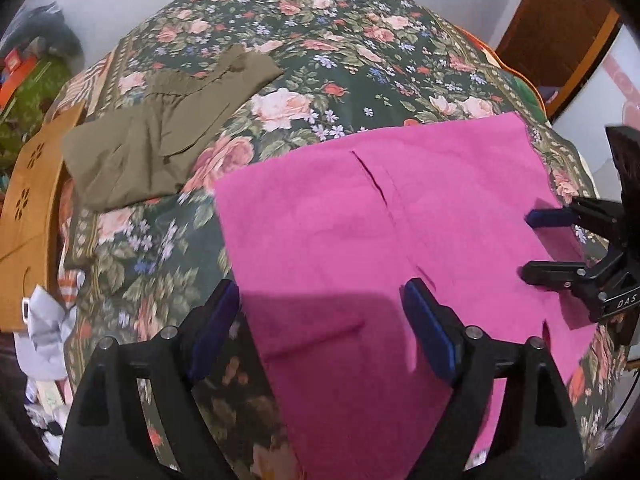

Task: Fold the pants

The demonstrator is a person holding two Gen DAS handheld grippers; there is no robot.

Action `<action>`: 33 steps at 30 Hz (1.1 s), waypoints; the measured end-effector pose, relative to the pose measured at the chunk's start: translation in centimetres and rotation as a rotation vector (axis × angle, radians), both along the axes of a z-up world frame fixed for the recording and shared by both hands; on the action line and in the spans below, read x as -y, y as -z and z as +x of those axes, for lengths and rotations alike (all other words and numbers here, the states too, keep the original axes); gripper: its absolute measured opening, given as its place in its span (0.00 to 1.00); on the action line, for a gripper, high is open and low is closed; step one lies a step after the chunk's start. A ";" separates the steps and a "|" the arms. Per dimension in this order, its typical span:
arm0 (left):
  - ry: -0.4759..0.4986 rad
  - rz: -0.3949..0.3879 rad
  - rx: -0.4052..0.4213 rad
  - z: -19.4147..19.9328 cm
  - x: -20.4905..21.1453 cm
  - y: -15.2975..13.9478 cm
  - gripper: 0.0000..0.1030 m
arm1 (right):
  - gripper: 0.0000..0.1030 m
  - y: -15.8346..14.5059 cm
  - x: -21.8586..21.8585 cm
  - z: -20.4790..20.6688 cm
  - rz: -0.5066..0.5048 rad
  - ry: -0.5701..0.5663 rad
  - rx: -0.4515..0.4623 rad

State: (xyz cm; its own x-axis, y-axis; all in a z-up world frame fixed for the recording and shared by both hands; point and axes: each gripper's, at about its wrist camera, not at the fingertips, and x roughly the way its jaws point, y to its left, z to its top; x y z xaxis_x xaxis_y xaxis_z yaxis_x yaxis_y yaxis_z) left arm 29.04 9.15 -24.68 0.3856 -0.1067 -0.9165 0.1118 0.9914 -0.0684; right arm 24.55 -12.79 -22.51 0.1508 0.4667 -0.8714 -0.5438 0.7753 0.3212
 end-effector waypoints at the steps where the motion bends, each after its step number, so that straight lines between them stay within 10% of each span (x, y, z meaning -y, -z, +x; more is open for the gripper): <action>1: -0.008 0.003 0.002 -0.5 -0.1 -0.2 0.83 | 0.80 -0.1 0.2 -0.3 0.001 0.011 0.000; 27: -0.272 0.023 0.159 -10.5 -3.9 -4.7 0.87 | 0.80 -3.9 3.3 -6.7 -0.016 0.175 0.203; 33: -0.340 -0.118 0.204 -11.4 -4.3 -6.5 0.87 | 0.80 -6.3 1.9 -6.8 0.071 0.195 0.288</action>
State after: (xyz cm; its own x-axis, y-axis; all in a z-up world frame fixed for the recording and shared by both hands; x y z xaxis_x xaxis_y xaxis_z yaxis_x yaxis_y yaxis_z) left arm 17.67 13.46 -18.15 0.5898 -0.0414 -0.8065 -0.1981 0.9607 -0.1942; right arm 17.76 -14.72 -16.22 0.4779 0.4626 -0.7468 -0.4639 0.8548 0.2326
